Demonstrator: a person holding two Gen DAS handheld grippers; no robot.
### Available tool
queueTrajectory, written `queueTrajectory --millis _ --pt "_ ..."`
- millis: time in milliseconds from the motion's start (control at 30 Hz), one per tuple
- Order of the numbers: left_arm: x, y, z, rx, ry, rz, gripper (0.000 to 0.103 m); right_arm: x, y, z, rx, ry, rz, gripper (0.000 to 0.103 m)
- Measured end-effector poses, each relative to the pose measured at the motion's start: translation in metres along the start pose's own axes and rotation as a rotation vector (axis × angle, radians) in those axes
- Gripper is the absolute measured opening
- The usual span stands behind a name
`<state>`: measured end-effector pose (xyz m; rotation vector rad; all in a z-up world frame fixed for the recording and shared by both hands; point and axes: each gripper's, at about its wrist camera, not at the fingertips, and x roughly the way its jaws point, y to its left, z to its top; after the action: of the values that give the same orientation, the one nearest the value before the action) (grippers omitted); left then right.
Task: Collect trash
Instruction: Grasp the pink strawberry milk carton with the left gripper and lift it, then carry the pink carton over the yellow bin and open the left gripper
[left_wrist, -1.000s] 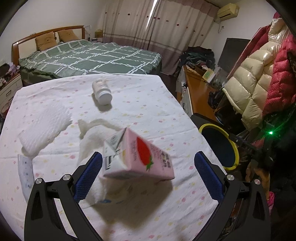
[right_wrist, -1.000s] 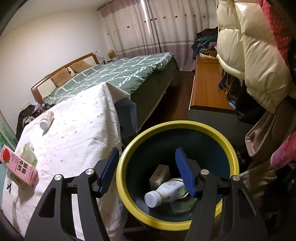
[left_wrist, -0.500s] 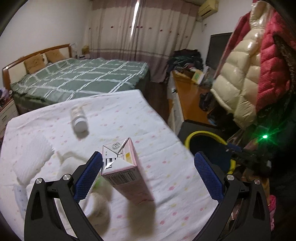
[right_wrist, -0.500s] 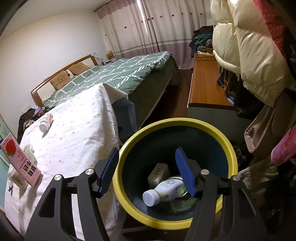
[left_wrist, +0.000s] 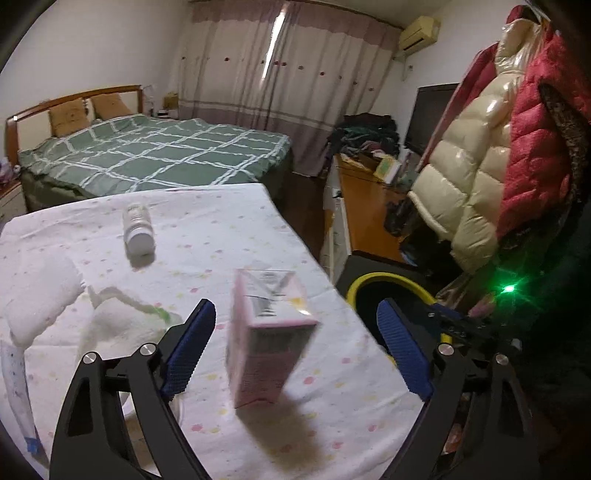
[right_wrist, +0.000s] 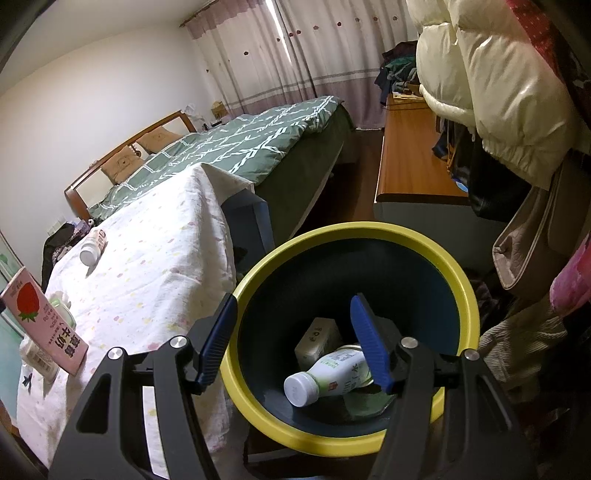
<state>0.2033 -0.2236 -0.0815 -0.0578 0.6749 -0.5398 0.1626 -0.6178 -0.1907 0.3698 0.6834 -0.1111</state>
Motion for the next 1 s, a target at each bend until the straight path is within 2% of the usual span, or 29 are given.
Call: queueTrajectory --millis 133,233,300,467,767,1000 --pt "0.017 -0.004 -0.006 0.015 0.043 0.055 0.088 0.0 -0.001 0.001 0.001 0.0 -0.001 0.061" --pt "0.036 -0.009 -0.012 0.038 0.077 0.102 0.079 -0.002 -0.002 0.0 0.005 -0.005 0.001 0.061" --pt "0.046 -0.007 -0.015 0.033 0.099 0.117 0.061 -0.004 -0.003 0.0 0.007 -0.008 0.001 0.061" --pt "0.055 -0.005 -0.02 0.048 0.103 0.161 0.043 -0.008 -0.005 -0.002 0.009 -0.014 0.002 0.061" --pt "0.055 -0.034 -0.012 0.121 0.088 0.122 0.043 -0.027 -0.012 -0.004 0.027 -0.047 0.009 0.061" --pt "0.07 -0.071 0.001 0.171 0.102 0.038 0.043 -0.057 -0.031 -0.009 0.059 -0.093 -0.017 0.061"
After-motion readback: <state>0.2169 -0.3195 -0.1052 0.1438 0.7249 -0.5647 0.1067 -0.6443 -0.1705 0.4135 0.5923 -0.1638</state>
